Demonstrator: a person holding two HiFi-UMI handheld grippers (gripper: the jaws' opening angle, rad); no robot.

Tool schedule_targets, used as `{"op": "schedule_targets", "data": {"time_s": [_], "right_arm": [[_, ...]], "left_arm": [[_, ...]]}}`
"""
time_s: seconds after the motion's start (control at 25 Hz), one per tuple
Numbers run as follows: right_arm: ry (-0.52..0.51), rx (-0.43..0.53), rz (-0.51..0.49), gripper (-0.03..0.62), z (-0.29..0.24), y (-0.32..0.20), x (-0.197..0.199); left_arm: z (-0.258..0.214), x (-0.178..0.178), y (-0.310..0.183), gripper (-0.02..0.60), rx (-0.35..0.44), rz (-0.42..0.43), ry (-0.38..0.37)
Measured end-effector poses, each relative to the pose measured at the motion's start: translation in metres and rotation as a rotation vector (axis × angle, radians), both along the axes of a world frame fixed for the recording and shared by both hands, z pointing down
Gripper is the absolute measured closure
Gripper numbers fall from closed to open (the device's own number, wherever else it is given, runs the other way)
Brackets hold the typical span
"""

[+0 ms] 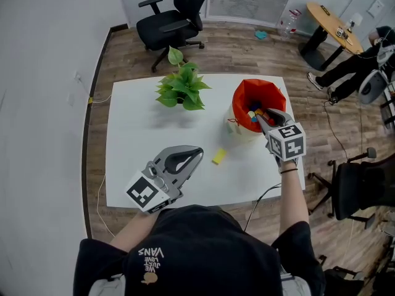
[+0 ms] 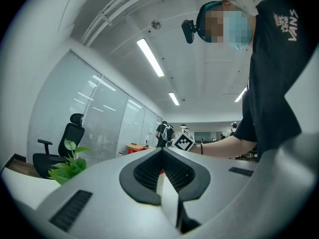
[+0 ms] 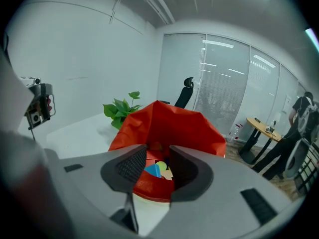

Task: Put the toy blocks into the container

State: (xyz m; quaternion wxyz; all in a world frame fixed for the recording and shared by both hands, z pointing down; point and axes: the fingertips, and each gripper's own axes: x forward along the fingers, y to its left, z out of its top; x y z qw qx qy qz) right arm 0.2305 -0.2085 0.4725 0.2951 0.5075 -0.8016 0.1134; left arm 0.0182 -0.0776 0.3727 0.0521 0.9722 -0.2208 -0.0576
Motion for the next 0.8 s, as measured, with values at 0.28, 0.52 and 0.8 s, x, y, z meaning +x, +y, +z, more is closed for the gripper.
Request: {"op": "schedule_targets", "data": {"time_s": [0.28,0.52,0.8], "right_arm": [[-0.02,0.029,0.004,0.444,-0.007,0.004,-0.001],[-0.054,0.077,-0.003,0.463,-0.019,0.01,-0.008],[-0.134,0.177,-0.053,0.483,-0.047,0.026,-0.04]], "left_arm": [[0.001,0.0,0.002,0.571,-0.006,0.006,-0.005],[0.0,-0.002,0.003,0.571,-0.004,0.002,-0.006],[-0.002,-0.008,0.001,0.571,0.002,-0.019,-0.005]]}}
